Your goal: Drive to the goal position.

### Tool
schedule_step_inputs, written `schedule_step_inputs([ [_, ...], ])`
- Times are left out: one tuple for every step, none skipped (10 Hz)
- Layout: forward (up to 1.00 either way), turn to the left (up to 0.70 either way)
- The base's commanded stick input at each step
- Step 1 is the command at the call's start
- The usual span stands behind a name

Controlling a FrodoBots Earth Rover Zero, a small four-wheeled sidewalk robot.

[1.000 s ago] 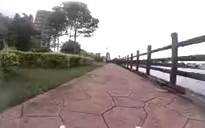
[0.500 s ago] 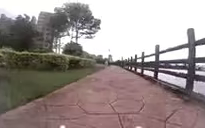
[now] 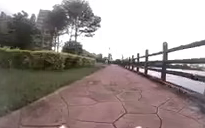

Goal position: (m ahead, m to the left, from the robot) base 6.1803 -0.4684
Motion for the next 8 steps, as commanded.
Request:
schedule_step_inputs([
  [1.0,0.07],
  [1.0,0.07],
  [1.0,0.07],
  [1.0,0.07],
  [1.0,0.07],
  [1.0,0.07],
  [1.0,0.07],
  [1.0,0.07],
])
